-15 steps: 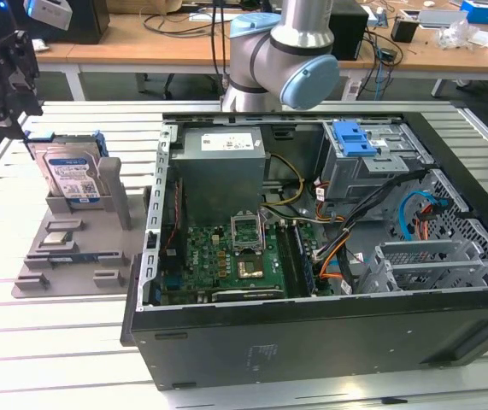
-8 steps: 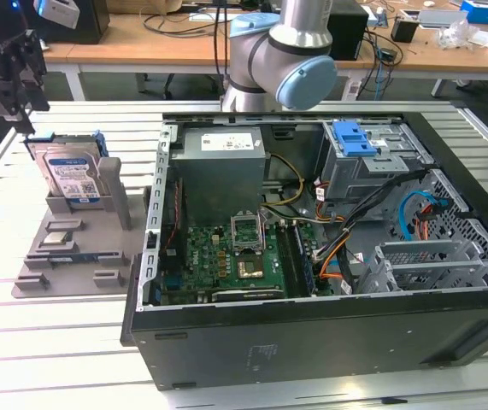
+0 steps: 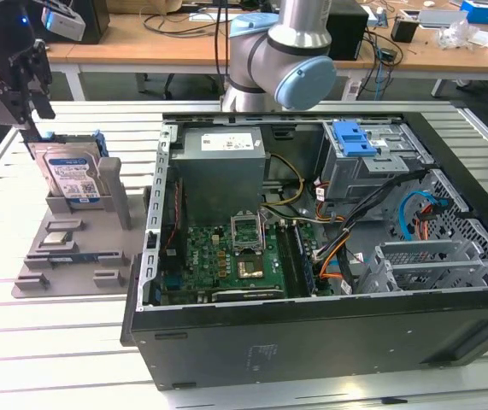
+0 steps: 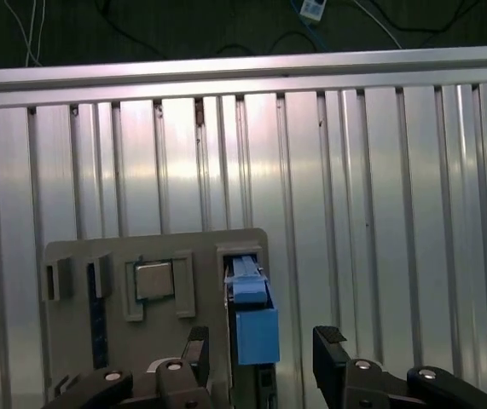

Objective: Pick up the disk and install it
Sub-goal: 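Pick up the disk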

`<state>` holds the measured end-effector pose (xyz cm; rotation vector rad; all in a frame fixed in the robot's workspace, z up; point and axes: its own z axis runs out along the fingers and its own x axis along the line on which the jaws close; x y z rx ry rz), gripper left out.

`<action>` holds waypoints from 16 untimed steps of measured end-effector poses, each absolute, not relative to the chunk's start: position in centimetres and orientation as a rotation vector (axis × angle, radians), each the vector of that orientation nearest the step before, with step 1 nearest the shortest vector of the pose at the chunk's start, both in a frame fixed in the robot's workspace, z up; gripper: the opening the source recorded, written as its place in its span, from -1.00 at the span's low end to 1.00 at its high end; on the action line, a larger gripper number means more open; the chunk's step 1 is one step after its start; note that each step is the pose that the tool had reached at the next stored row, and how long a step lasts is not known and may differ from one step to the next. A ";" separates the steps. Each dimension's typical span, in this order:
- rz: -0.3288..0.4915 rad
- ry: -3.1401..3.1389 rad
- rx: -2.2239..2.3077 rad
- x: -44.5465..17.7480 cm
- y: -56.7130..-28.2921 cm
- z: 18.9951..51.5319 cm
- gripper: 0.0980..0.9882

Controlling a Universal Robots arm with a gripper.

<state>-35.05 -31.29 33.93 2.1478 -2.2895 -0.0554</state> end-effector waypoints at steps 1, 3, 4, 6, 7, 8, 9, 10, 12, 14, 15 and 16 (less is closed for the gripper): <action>-0.055 -2.289 2.148 -35.0 -31.3 33.7 0.13; -0.046 -2.283 2.147 -35.0 -31.3 33.4 0.13; -0.041 -2.280 2.146 -35.0 -31.3 33.3 0.13; -0.036 -2.274 2.148 -34.9 -31.2 32.6 0.13; -0.036 -2.272 2.149 -34.9 -31.2 32.2 0.13; -0.036 -2.271 2.151 -34.9 -31.2 31.9 0.13; -0.036 -2.271 2.151 -34.9 -31.2 31.7 0.13; -0.036 -2.270 2.152 -34.9 -31.1 31.6 0.13; -0.036 -2.268 2.154 -34.9 -31.1 31.0 0.13; -0.036 -2.264 2.157 -34.8 -31.0 30.6 0.13; -0.035 -2.263 2.159 -34.8 -31.0 30.4 0.13; -0.035 -2.261 2.160 -34.8 -31.0 30.2 0.13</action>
